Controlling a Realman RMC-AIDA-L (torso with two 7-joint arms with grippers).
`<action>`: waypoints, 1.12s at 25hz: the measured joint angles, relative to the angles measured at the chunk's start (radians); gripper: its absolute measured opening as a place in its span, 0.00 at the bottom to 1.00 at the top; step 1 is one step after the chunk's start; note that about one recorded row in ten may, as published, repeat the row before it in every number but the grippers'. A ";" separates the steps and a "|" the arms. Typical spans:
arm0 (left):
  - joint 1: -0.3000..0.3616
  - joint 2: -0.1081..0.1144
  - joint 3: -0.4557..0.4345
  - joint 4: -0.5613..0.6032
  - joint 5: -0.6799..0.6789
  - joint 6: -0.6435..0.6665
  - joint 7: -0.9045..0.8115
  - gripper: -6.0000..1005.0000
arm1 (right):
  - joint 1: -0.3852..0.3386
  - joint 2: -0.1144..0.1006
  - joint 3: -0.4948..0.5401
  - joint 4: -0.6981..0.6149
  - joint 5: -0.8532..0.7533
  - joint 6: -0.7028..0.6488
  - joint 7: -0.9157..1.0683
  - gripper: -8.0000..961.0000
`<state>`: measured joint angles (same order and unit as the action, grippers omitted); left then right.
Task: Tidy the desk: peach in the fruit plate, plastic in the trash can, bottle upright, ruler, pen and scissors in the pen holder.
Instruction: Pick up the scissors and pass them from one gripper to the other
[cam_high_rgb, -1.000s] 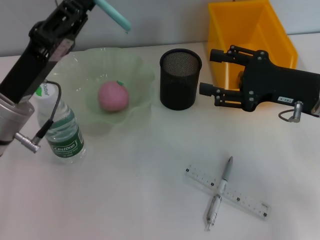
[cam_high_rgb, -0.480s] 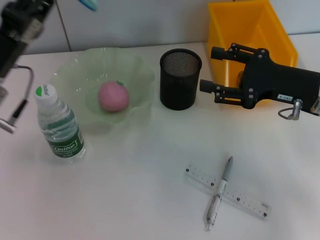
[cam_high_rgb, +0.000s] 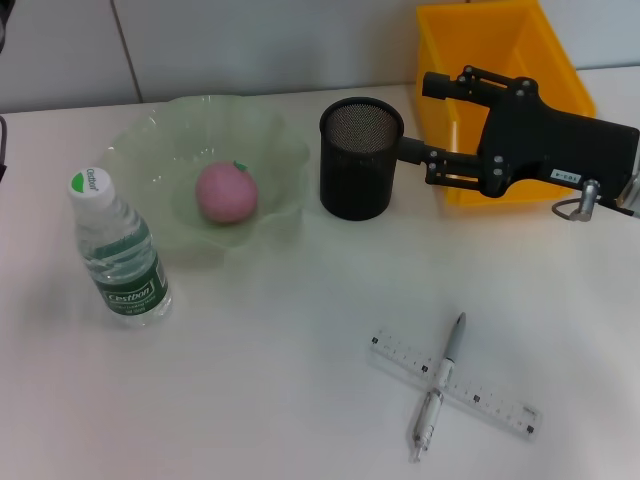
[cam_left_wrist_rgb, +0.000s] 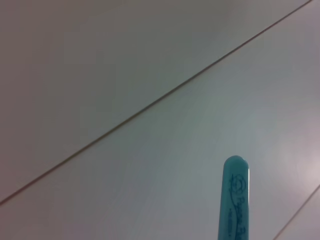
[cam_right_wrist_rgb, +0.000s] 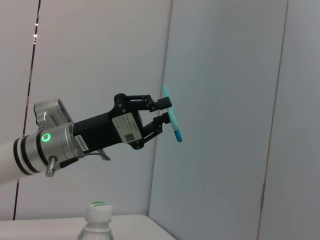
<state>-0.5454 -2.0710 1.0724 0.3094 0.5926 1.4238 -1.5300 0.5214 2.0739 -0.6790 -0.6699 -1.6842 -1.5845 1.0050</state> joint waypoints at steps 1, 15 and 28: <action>0.000 0.000 0.000 0.000 0.000 0.000 0.000 0.30 | 0.000 0.000 0.000 0.000 0.000 0.000 0.000 0.79; -0.072 -0.009 0.216 0.020 -0.014 0.068 -0.023 0.30 | 0.000 0.003 -0.002 0.026 0.080 -0.037 -0.051 0.79; -0.072 -0.003 0.263 0.049 -0.018 0.059 -0.070 0.31 | -0.003 0.003 -0.009 0.027 0.080 -0.039 -0.063 0.79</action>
<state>-0.6179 -2.0738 1.3350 0.3579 0.5744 1.4829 -1.5997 0.5181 2.0770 -0.6881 -0.6427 -1.6044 -1.6230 0.9416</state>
